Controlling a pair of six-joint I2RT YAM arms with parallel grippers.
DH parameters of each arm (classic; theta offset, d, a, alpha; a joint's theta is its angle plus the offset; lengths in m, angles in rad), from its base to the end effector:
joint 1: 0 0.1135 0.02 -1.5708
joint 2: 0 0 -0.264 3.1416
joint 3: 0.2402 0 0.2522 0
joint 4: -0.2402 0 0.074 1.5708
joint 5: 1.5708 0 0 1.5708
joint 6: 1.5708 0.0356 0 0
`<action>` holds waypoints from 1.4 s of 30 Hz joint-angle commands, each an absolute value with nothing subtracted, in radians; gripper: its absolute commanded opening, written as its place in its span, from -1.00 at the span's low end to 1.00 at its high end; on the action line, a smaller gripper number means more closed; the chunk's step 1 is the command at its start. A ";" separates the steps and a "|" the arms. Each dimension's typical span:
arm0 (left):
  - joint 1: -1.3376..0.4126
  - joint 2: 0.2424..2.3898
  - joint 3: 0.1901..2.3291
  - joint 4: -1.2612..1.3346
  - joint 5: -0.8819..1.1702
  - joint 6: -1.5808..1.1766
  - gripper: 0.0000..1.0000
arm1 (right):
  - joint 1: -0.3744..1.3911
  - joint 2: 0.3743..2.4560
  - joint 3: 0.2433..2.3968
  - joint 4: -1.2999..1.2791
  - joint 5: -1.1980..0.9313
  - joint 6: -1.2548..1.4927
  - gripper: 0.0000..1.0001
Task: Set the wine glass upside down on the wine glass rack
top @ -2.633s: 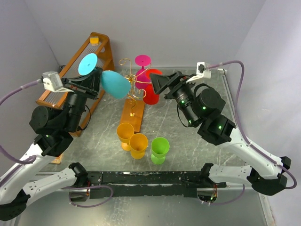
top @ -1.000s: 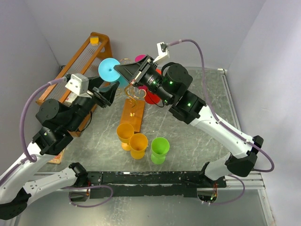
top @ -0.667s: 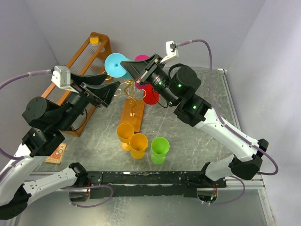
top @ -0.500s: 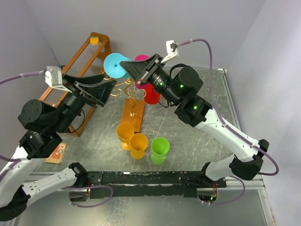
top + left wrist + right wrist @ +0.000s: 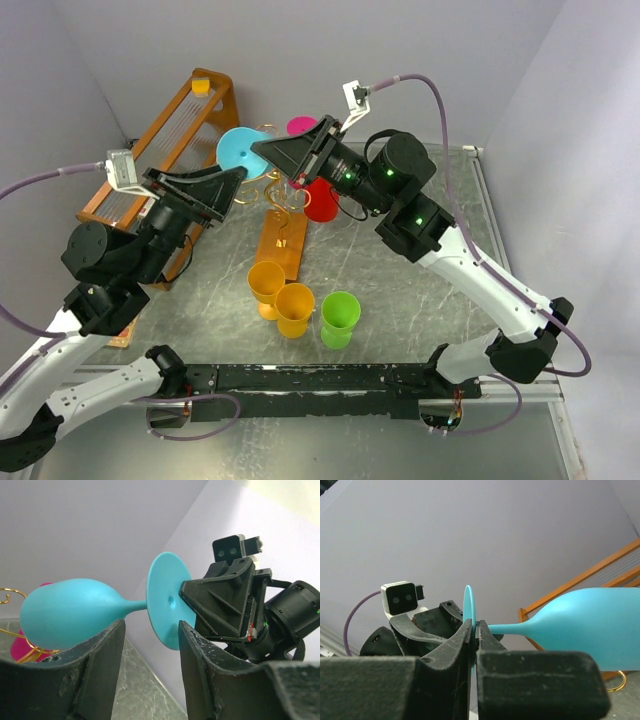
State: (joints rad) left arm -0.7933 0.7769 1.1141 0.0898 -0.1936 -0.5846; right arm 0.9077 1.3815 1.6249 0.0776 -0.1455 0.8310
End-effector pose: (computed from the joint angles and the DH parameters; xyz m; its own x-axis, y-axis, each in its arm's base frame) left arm 0.1046 -0.0965 0.4814 -0.0759 -0.6949 -0.7151 0.6411 0.5153 -0.5688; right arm 0.1789 0.2374 0.5245 -0.5076 0.5374 -0.6735 -0.7262 0.1538 0.6700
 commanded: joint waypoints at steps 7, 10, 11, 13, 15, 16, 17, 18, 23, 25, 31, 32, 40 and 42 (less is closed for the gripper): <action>-0.796 0.740 1.075 0.257 -0.220 -0.597 -0.46 | 0.878 1.396 1.623 0.111 -0.297 0.881 -1.00; -0.795 0.750 1.084 0.268 -0.211 -0.568 -0.84 | 0.875 1.396 1.625 0.104 -0.289 0.879 -0.99; -0.796 0.756 1.096 0.262 -0.210 -0.548 -0.86 | 0.876 1.394 1.629 0.089 -0.270 0.877 -0.83; -0.796 0.771 1.124 0.226 -0.237 -0.518 -0.86 | 0.876 1.390 1.635 0.063 -0.242 0.859 -0.61; -0.795 0.781 1.146 0.207 -0.259 -0.479 -0.86 | 0.874 1.378 1.627 0.053 -0.214 0.845 -0.36; -0.795 0.786 1.154 0.200 -0.272 -0.463 -0.86 | 0.875 1.368 1.620 0.055 -0.201 0.837 -0.23; -0.795 0.791 1.161 0.194 -0.288 -0.446 -0.86 | 0.875 1.360 1.615 0.052 -0.183 0.830 -0.11; -0.795 0.795 1.167 0.190 -0.302 -0.428 -0.86 | 0.875 1.353 1.612 0.042 -0.160 0.822 -0.01; -0.796 0.837 1.192 0.176 -0.362 -0.372 -0.86 | 0.869 1.313 1.589 -0.033 -0.028 0.794 0.35; -0.796 0.859 1.201 0.165 -0.395 -0.364 -0.86 | 0.862 1.291 1.564 -0.046 0.017 0.796 0.40; -0.795 0.904 1.200 0.148 -0.535 -0.369 -0.86 | 0.856 1.225 1.500 -0.059 0.114 0.786 0.40; -0.796 0.908 1.194 0.154 -0.569 -0.373 -0.86 | 0.856 1.219 1.492 -0.062 0.123 0.784 0.40; -0.796 0.925 1.150 0.180 -0.799 -0.418 -0.86 | 0.854 1.184 1.445 -0.086 0.171 0.796 0.40; -0.796 0.916 1.137 0.179 -0.835 -0.435 -0.86 | 0.855 1.176 1.435 -0.088 0.184 0.799 0.40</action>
